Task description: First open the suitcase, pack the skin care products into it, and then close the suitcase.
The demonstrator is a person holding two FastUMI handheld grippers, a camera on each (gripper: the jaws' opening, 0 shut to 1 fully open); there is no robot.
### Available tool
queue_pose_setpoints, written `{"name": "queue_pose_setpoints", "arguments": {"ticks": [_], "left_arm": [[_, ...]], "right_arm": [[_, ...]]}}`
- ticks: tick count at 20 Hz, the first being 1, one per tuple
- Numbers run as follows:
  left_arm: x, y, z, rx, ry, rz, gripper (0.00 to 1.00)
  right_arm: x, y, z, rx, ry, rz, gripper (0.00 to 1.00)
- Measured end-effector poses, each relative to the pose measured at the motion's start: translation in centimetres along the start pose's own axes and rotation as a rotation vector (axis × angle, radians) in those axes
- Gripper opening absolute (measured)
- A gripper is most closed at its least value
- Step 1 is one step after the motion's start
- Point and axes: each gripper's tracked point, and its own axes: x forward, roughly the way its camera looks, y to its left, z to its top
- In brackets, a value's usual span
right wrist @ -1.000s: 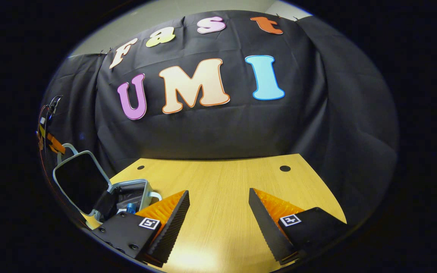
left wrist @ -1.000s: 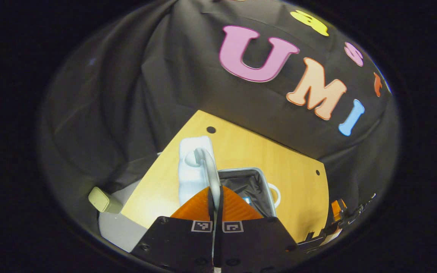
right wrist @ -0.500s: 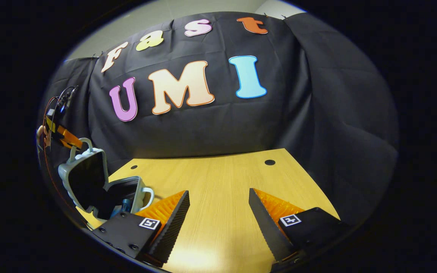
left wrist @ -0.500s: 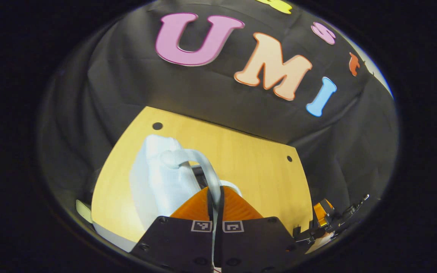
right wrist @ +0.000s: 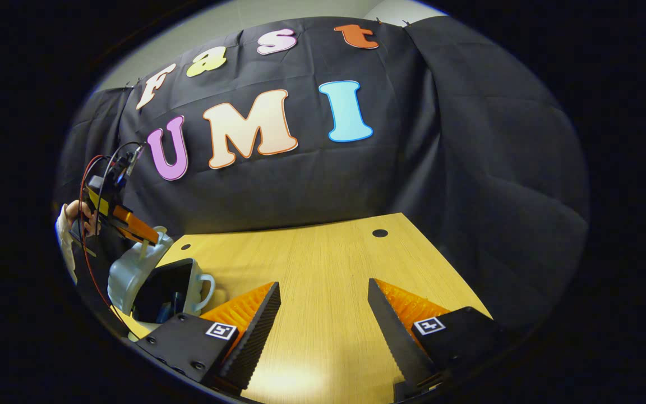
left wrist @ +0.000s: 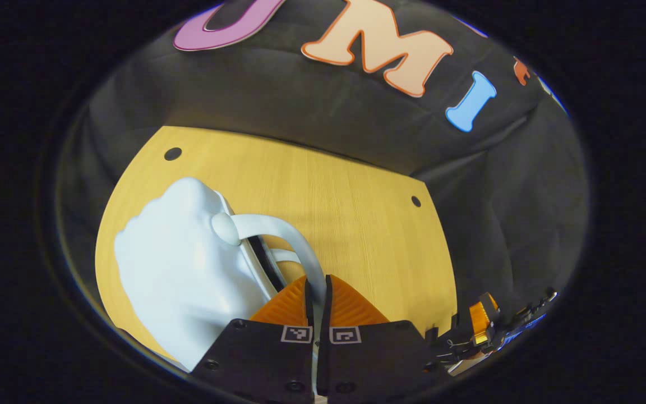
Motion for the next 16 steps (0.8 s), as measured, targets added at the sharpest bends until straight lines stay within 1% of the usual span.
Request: {"name": "queue_pose_setpoints", "arguments": {"ticks": [2, 4, 7, 10, 11, 12, 13, 16], "left_arm": [[2.4, -0.3, -1.0, 0.022, 0.044, 0.017, 0.00], [3.4, 0.0, -1.8, 0.046, 0.078, 0.040, 0.00], [4.7, 0.5, -2.6, 0.053, 0.105, 0.066, 0.00], [5.6, 0.8, -3.2, 0.042, 0.111, 0.090, 0.00], [5.6, 0.7, -3.1, 0.048, 0.105, 0.099, 0.00], [5.5, 0.6, -3.2, 0.052, 0.099, 0.106, 0.00], [5.8, 0.5, -3.2, 0.053, 0.090, 0.108, 0.02], [5.3, 0.0, -3.5, 0.039, 0.062, 0.105, 0.08]], "right_arm": [[-0.2, 0.1, -0.1, 0.002, -0.001, -0.006, 0.98], [-0.5, 0.1, 0.0, -0.008, -0.007, -0.019, 0.98], [-1.0, 0.4, 0.1, -0.023, -0.007, -0.026, 0.98], [-1.4, 0.9, 0.5, -0.021, -0.023, -0.025, 0.98], [-1.5, 1.2, 0.5, -0.020, -0.028, -0.022, 0.95], [-1.6, 1.3, 0.5, -0.021, -0.029, -0.018, 0.95], [-1.7, 1.4, 0.5, -0.024, -0.030, -0.017, 0.98], [-2.1, 1.8, 1.1, -0.027, -0.046, -0.006, 0.98]]}}
